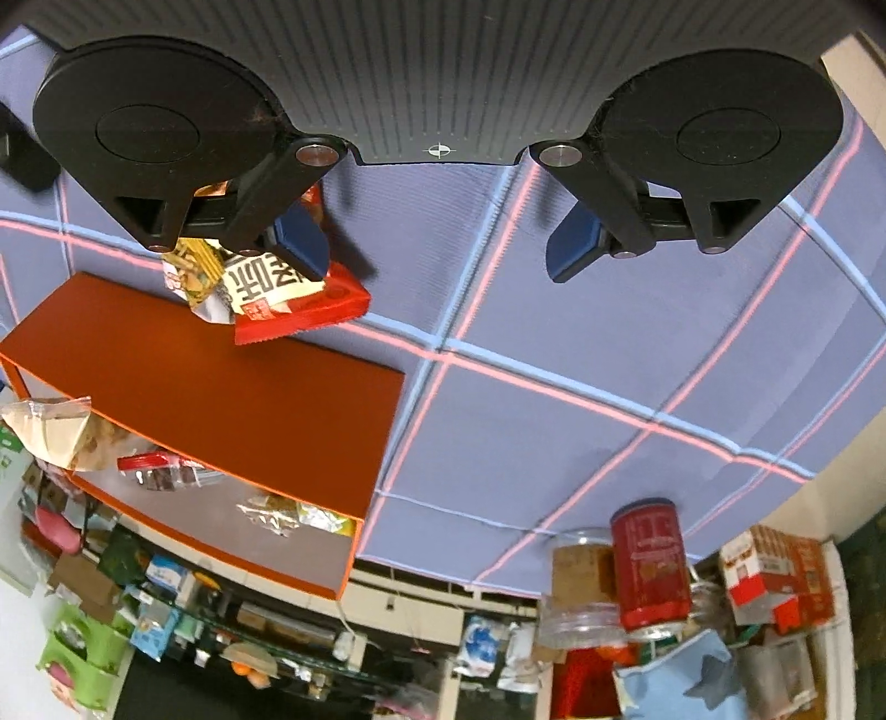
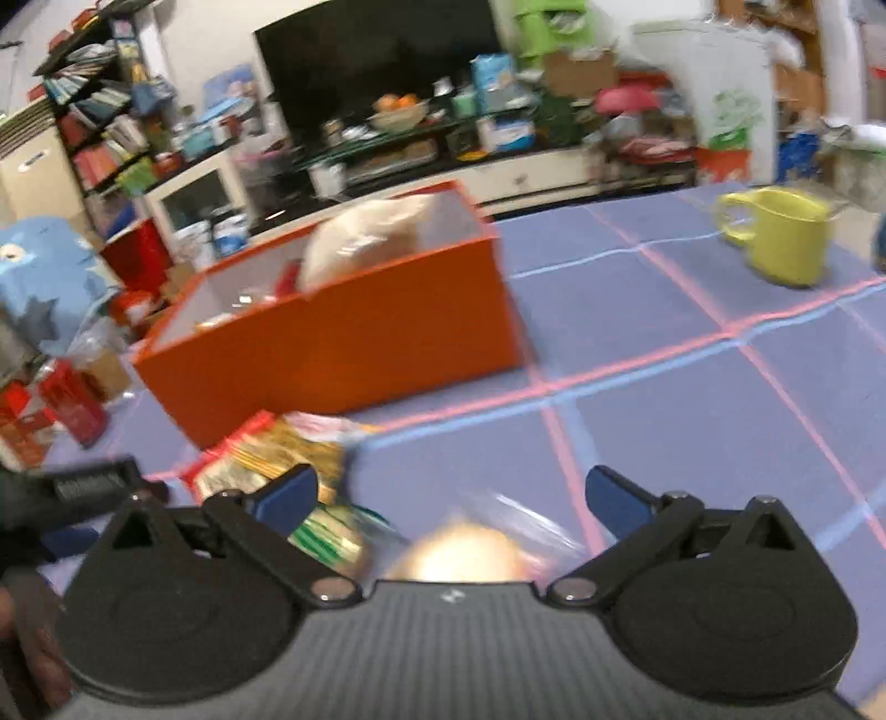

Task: Organize snacks
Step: 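Move the left gripper to the red bean packet while the right approaches the Kakaa bag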

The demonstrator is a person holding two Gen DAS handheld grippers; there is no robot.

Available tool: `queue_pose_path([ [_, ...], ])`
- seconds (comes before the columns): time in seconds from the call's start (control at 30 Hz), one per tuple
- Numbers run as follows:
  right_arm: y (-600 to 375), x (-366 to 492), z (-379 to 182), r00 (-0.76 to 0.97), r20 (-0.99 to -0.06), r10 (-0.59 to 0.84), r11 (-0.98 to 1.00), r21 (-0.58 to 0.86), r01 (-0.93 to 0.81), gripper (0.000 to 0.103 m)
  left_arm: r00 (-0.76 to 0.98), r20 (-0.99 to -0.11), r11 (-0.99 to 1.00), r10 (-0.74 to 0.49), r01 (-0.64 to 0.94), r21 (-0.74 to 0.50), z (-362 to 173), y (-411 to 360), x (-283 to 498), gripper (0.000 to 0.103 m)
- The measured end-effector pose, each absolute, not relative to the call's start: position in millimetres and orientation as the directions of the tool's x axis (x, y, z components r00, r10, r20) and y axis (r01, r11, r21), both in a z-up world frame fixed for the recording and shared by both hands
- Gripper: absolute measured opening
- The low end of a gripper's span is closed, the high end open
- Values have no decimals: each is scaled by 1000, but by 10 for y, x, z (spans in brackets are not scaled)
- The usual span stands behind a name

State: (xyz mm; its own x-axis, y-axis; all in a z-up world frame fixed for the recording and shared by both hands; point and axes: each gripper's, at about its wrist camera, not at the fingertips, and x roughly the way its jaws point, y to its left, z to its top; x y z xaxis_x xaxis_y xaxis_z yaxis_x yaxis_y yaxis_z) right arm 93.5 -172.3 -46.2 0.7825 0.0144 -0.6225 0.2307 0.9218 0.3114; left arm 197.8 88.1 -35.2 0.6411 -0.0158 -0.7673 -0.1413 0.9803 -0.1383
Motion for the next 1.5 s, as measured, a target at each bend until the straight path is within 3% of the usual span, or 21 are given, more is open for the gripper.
queue_pose_path([
  [0.1,-1763,1347,-532,734,-637,237,833,522,185,99,643,-766,976,-13,-159,-150,-334,926,1984,73],
  [0.2,-1718,1763,-640,629,-713,311,788,563,250,97,642,-767,969,1,-190,-158,-328,1031,2013,74],
  [0.43,-1450,2005,-703,578,-770,270,826,494,271,95,628,-778,963,-3,-208,-172,-357,1131,2051,74],
  [0.47,-1413,2004,-689,580,-775,251,845,468,259,90,626,-780,965,-7,-201,-170,-363,1120,2051,74],
  [0.5,-1376,1998,-675,582,-777,237,865,442,237,62,622,-783,966,-13,-194,-170,-370,1107,2050,74],
  [0.53,-1350,1990,-666,581,-774,250,880,432,198,41,619,-785,967,-20,-187,-173,-375,1095,2049,74],
  [0.7,-1553,1935,-653,593,-770,234,916,379,131,41,611,-791,971,-33,-169,-172,-407,1008,2055,75],
  [0.87,-1916,1820,-722,606,-783,139,969,234,81,45,607,-794,977,-47,-138,-163,-436,814,2068,75],
  [1.0,-2042,1746,-779,642,-763,73,992,122,32,67,603,-797,981,-40,-129,-147,-484,612,2075,75],
  [1.2,-2093,1785,-812,685,-723,88,987,156,37,75,593,-804,959,-38,-203,-196,-524,432,2099,78],
  [1.5,-1912,1851,-896,698,-716,26,997,69,34,75,612,-790,935,30,-296,-194,-599,208,2215,89],
])
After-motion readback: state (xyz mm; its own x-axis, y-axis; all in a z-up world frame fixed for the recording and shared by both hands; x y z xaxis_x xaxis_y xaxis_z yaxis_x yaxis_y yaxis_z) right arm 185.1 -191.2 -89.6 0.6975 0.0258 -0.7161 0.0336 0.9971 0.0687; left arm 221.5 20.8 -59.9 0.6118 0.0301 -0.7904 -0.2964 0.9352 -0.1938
